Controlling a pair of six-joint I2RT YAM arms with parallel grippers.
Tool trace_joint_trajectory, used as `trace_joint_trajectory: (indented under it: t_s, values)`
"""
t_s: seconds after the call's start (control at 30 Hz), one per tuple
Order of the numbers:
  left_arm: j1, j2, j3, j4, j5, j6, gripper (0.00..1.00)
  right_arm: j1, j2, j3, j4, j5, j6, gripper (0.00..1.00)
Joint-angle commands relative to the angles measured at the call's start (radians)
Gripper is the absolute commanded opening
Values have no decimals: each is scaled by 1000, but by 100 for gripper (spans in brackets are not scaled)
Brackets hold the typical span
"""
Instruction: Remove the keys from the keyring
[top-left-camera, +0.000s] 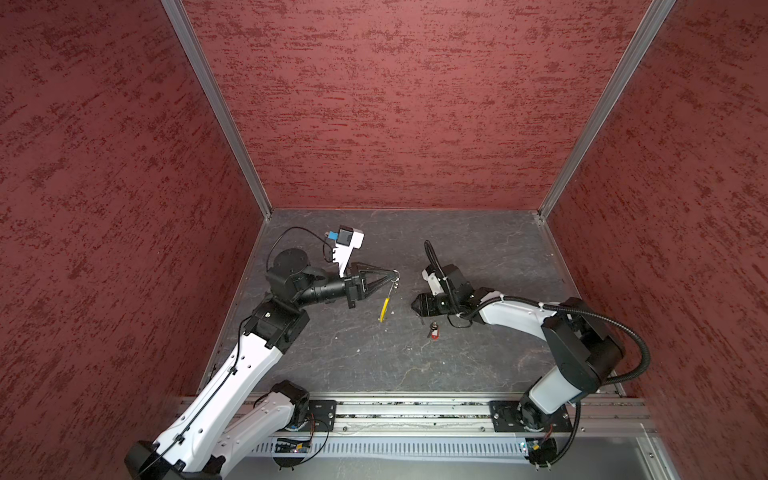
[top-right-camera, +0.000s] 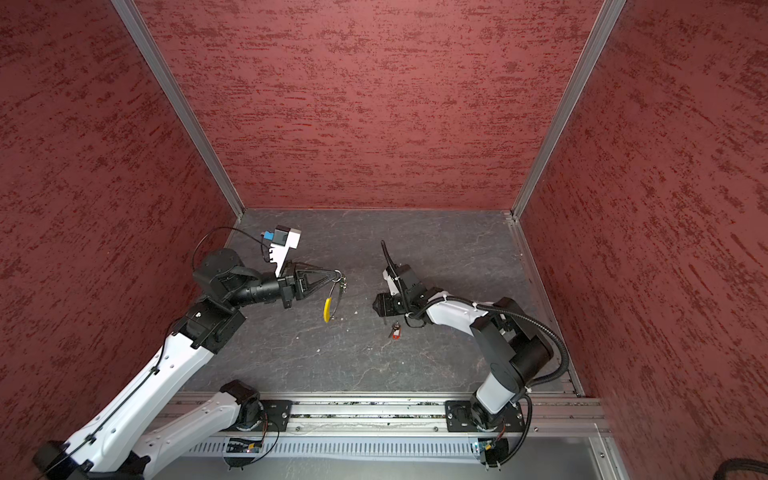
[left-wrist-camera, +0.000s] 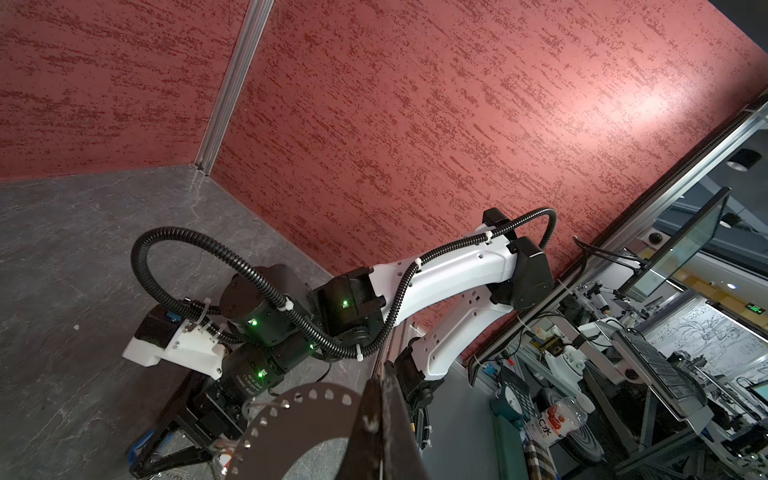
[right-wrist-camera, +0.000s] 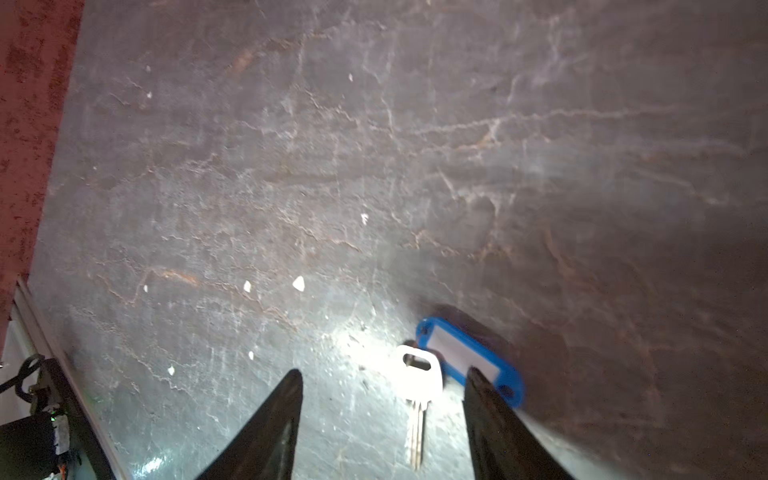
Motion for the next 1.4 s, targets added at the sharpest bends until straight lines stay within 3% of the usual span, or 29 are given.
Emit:
trace_joint_trajectory:
  t_s: [0.0,0.37,0.6,0.77,0.9,1.03,1.2,1.37]
  values:
    - [-6,-6,-5,34,-11,-4,0,-3,-60,46,34,19,-18,67]
    - [-9,4,19,2,-50,13,0,-6,-367,155,-10,26,-99,67]
    - [-12,41,72,-64,-157,39,0,-6,-510,207,-17,-27,-122,67]
    - [-14,90,118,-111,-276,41,0,6,-528,232,24,-200,-101,67]
    - [-16,105,124,-114,-373,35,0,48,-537,230,58,-247,-105,68]
    - [-18,120,127,-90,-388,20,0,129,-492,268,2,-210,-172,69]
    - [-18,127,135,-77,-378,6,0,172,-443,290,-61,-77,-238,67]
    - [-19,124,139,-85,-378,7,0,174,-399,301,-71,-88,-254,53]
